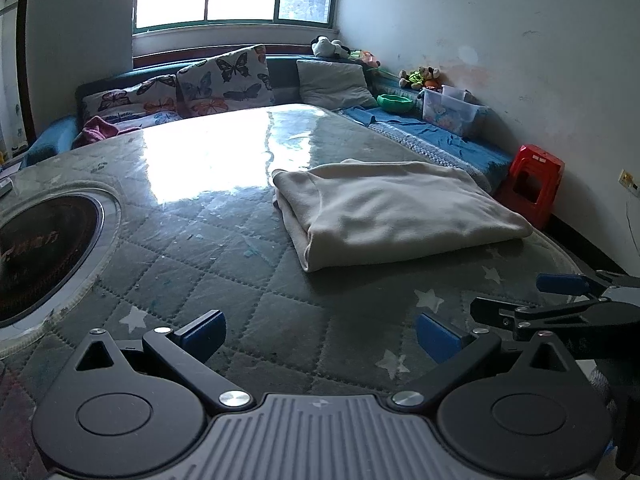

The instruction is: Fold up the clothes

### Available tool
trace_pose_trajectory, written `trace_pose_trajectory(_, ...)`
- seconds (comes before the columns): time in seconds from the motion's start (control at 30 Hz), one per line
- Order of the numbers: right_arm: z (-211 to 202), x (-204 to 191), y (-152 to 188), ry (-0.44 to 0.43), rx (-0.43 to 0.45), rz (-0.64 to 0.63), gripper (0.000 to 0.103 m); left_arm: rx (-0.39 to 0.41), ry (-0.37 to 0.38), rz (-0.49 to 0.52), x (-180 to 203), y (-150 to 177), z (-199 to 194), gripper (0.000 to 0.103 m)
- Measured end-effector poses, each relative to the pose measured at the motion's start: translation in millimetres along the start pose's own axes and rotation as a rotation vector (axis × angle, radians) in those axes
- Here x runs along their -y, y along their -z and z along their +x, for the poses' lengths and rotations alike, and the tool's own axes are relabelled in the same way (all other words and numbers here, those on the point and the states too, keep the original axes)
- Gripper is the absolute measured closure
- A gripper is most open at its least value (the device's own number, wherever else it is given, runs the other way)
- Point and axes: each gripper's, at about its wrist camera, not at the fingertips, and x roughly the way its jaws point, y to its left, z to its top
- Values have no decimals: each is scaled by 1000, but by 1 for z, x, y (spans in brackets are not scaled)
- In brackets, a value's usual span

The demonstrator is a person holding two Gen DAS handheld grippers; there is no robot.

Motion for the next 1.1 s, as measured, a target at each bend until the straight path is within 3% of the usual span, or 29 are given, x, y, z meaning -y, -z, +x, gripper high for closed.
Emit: trace_pose_trajectory(1.1, 14, 3, -6, 14, -13, 17, 0, -22, 10, 43, 7, -10, 18, 0)
